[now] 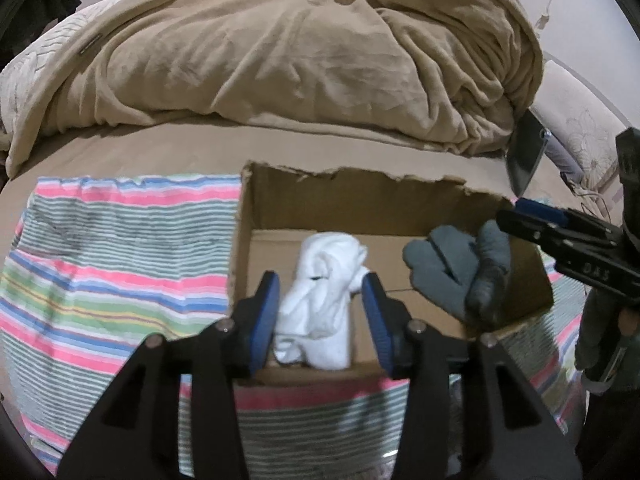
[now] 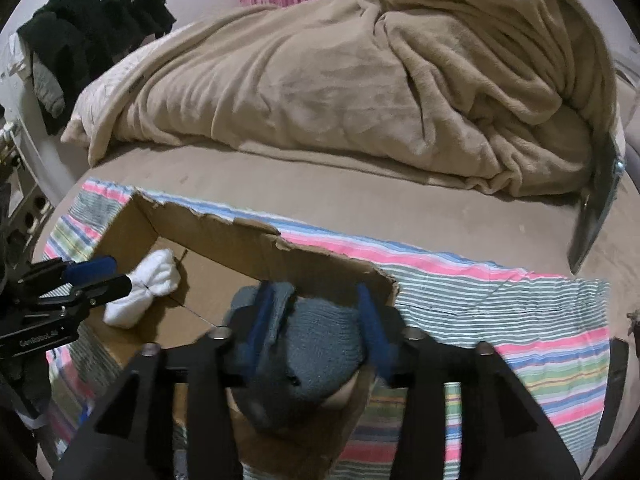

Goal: Organize objects
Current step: 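Carry socks and gloves into the cardboard box and open both tools, then move both tools back toward the blue tissue pack and dotted glove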

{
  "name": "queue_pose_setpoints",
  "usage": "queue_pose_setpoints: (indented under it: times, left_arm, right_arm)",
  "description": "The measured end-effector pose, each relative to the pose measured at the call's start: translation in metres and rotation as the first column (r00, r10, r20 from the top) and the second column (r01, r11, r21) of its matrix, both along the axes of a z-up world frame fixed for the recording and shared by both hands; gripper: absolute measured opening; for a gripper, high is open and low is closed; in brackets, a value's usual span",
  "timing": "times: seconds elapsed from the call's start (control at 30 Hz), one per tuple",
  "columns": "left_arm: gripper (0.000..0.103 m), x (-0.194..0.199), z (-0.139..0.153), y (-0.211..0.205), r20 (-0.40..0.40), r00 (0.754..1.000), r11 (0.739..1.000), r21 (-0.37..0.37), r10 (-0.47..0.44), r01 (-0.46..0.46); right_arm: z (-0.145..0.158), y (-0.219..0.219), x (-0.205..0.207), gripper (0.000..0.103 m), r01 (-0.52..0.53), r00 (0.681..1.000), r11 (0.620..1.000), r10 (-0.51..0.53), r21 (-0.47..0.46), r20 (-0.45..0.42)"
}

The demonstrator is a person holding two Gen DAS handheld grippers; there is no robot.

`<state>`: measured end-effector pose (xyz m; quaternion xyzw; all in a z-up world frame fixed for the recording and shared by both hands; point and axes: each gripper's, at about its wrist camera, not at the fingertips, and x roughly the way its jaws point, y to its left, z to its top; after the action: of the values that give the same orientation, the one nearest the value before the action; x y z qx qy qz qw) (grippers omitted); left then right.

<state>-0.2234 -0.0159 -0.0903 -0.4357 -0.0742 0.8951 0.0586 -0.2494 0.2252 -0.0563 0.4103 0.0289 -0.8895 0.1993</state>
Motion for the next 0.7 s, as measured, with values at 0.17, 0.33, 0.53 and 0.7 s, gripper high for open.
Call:
queue_pose_setpoints:
  times: [0.17,0.33,0.53,0.7]
  left_arm:
    - [0.045,0.016,0.016,0.0,-0.023,1.0,1.0,0.003,0.001,-0.001]
    - [0.045,0.037,0.034,0.001,-0.05,0.999,1.0,0.008,0.004,-0.004]
    - [0.046,0.066,0.048,0.002,-0.063,0.998,1.0,0.005,0.013,-0.013]
    - [0.066,0.093,0.055,0.001,-0.073,0.997,1.0,0.013,0.014,-0.013]
  right_arm:
    - [0.019,0.002,0.02,0.062,0.002,1.0,1.0,-0.003,-0.013,-0.025]
    - [0.034,0.003,0.043,0.066,0.001,0.999,1.0,-0.002,-0.022,-0.041]
    - [0.048,0.002,0.072,0.079,-0.004,0.998,1.0,0.003,-0.025,-0.062]
    - [0.053,0.003,0.094,0.084,-0.005,0.999,0.999,0.003,-0.042,-0.054]
